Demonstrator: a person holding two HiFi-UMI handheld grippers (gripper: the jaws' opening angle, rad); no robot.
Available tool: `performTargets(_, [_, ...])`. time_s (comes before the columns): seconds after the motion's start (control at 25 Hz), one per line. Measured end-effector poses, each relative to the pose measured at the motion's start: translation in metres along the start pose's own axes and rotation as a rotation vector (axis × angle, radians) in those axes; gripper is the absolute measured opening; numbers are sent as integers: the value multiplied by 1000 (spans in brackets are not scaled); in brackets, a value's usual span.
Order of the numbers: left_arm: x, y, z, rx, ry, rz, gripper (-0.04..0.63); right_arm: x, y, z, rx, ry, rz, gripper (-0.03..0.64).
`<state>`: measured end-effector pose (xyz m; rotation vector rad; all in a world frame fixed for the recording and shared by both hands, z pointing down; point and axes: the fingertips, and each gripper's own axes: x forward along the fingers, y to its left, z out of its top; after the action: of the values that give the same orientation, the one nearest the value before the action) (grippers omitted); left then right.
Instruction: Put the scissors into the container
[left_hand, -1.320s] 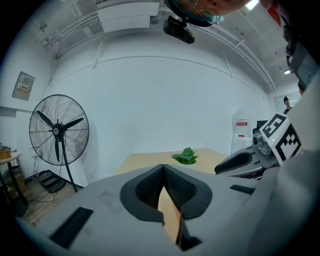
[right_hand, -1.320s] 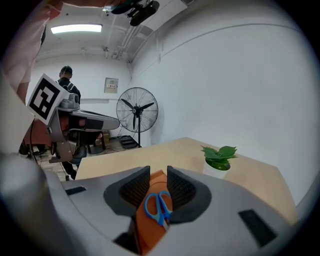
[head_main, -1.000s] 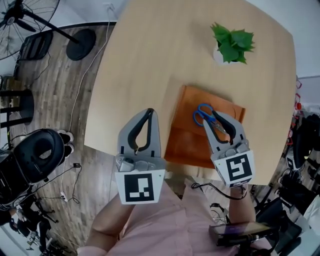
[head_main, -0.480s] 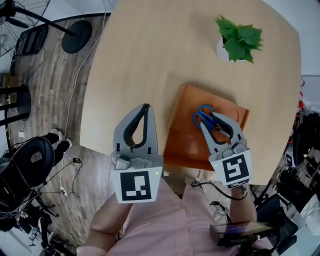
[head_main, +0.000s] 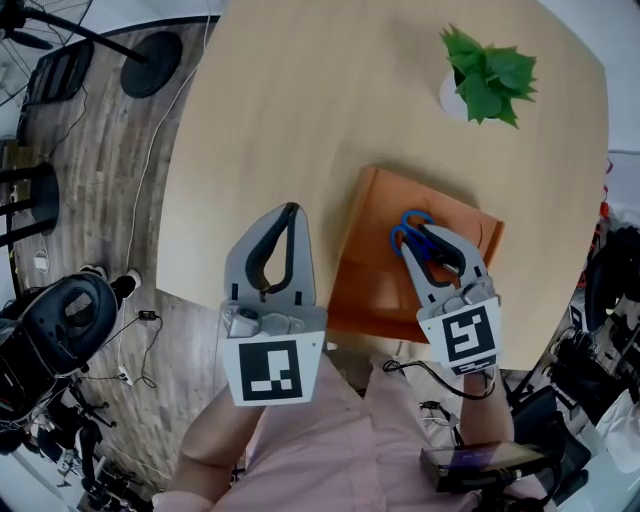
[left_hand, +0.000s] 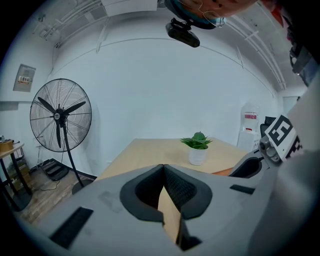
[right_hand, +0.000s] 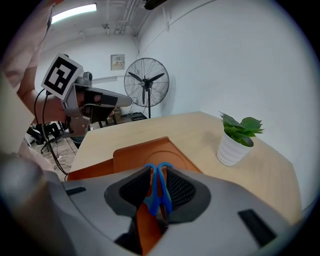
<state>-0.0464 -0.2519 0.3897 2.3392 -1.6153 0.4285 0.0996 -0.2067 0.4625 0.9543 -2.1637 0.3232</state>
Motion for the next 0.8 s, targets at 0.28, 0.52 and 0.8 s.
performTargets(0.28, [2,4,-3,-9,8,-1,5,8,0,-5,-14,39,6,101])
performTargets(0.52, [4,8,-5,-4,11,2,5,13,-2,-6,15,64,31,101])
performTargets(0.8, [1,10,-1,-3,3,9,5,16,0,-1,6,62,40,90])
